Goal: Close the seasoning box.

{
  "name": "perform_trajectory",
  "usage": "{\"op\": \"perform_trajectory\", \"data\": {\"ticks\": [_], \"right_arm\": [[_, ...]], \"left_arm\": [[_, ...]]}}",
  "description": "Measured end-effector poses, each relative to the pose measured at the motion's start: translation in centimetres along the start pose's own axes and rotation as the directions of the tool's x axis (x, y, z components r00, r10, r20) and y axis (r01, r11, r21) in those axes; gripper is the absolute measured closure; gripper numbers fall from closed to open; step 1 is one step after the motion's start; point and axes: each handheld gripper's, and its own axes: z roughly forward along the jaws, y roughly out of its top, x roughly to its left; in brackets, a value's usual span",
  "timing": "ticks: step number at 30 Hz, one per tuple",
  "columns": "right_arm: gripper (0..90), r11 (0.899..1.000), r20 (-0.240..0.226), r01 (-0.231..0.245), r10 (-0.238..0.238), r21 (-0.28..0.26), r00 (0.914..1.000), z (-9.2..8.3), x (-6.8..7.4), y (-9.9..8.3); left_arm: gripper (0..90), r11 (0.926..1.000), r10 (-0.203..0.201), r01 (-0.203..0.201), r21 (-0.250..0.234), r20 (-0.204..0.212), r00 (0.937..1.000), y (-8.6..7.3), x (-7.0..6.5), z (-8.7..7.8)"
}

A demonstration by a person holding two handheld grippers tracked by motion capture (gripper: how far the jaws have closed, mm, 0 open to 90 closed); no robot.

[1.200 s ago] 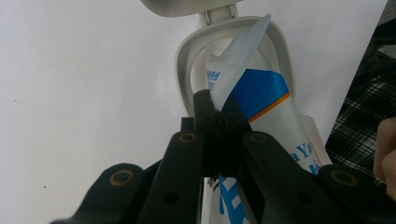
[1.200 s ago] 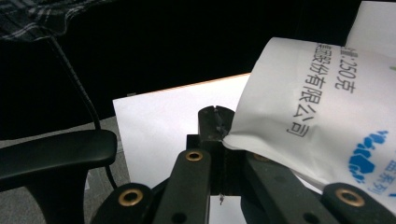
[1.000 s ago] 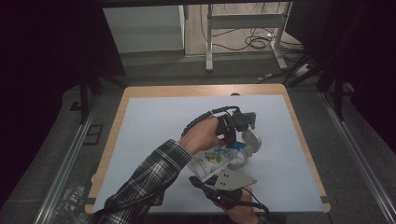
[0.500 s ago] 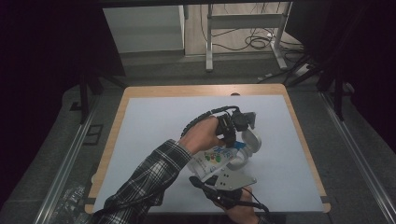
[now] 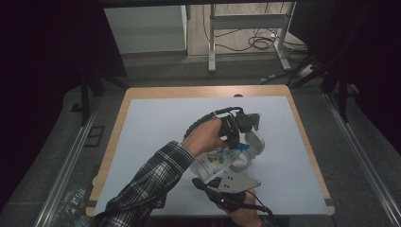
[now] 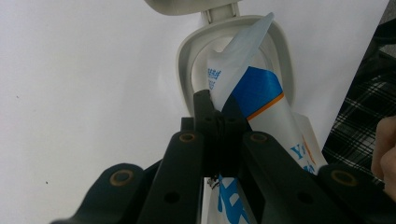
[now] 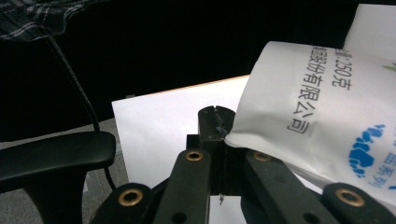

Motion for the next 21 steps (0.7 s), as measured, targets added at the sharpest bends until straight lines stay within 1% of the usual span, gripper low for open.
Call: {"op": "perform_trajectory", "data": {"ticks": [6,8,9,13,21], "right_arm": [[89.4,1.000,0.001,0.000,0.000,-0.004,1.0000,-0.06,-0.05,0.03],[89.4,1.000,0.003,0.007,-0.007,-0.005,1.0000,-0.04,-0.08,0.01],[89.4,1.000,0.001,-0.002,0.002,-0.004,1.0000,-0.07,-0.05,0.02],[89.4,1.000,0.003,0.006,-0.006,-0.004,1.0000,-0.02,-0.10,-0.01],[89.4,1.000,0.004,0.005,-0.005,-0.003,1.0000,-0.02,-0.10,-0.02]], "left_arm": [[89.5,1.0000,-0.001,0.001,0.006,-0.002,1.0000,0.16,-0.05,-0.02],[89.5,1.0000,-0.001,0.001,0.007,-0.003,1.0000,0.17,-0.05,-0.03],[89.5,1.0000,-0.002,0.002,0.006,-0.002,1.0000,0.17,-0.05,-0.04],[89.6,1.0000,-0.005,0.005,0.005,-0.001,1.0000,0.18,-0.02,-0.07],[89.6,1.0000,-0.008,0.008,0.000,0.000,1.0000,0.19,-0.01,-0.06]]}}
